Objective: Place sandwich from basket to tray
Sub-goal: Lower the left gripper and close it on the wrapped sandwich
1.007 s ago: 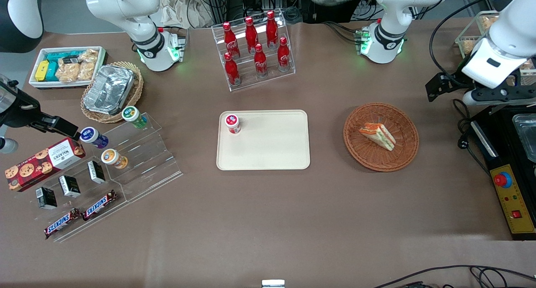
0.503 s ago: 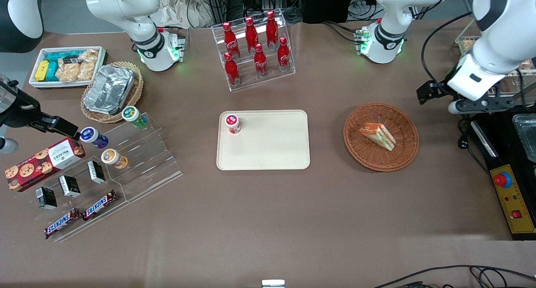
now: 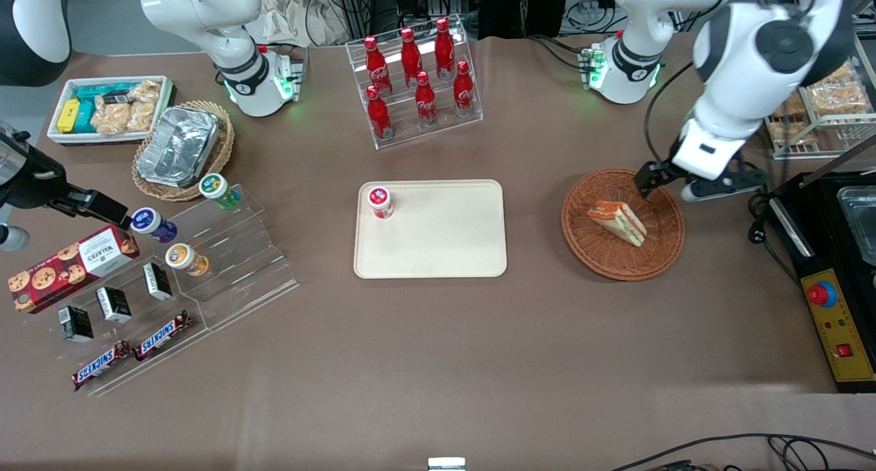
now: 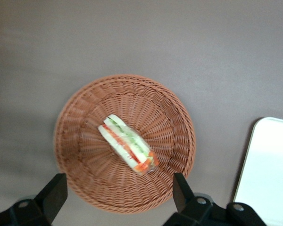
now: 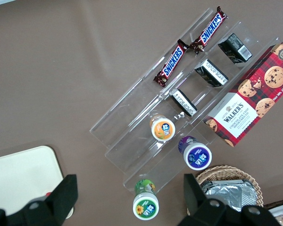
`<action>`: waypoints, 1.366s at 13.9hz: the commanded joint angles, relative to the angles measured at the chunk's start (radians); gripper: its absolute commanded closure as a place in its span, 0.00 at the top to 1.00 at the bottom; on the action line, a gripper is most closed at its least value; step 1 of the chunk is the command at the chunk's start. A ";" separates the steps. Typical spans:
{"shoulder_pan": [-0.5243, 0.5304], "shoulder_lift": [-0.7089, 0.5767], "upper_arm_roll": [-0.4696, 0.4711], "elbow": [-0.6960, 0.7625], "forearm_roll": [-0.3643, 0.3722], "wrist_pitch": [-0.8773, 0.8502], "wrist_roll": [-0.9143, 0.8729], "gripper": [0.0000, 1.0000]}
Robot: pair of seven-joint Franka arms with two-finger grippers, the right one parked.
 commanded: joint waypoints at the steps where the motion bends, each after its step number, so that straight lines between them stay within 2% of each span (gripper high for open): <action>1: -0.007 0.061 -0.011 -0.007 -0.009 0.037 -0.128 0.99; 4: -0.007 0.107 -0.011 -0.009 -0.020 0.042 -0.281 0.99; 10: -0.031 0.216 -0.011 -0.021 -0.023 0.184 -0.620 0.99; 15: -0.043 0.231 -0.008 -0.179 -0.005 0.379 -0.668 0.99; 17: -0.042 0.245 -0.005 -0.196 0.035 0.395 -0.670 0.99; 19: -0.042 0.265 -0.003 -0.188 0.038 0.401 -0.670 0.99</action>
